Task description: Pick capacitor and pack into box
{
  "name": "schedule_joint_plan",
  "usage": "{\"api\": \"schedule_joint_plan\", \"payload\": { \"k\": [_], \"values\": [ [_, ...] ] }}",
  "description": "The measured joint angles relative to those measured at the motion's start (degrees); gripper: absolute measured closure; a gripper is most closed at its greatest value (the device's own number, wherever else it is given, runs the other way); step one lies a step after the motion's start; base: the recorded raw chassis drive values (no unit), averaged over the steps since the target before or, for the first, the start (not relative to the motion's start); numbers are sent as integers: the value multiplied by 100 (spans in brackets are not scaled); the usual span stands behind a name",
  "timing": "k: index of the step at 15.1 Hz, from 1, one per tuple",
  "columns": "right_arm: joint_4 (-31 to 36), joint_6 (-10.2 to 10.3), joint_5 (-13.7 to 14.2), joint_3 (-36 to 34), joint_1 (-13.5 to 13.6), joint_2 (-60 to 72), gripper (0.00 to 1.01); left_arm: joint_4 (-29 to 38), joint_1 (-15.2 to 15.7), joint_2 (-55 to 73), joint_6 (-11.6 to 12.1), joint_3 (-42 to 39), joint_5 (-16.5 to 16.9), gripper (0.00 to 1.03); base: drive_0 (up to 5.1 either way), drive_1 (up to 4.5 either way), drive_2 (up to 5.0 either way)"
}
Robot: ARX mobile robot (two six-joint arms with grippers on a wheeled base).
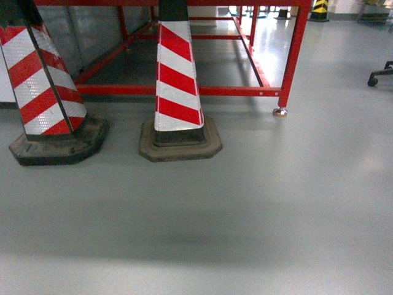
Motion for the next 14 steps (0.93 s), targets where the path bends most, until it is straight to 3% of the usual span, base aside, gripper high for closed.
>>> {"api": "schedule_joint_plan", "payload": {
  "k": [14],
  "values": [
    [7, 0, 11, 0, 0, 0, 3, 2, 0, 0, 0, 0, -11, 59, 6, 399, -387]
  ]
}}
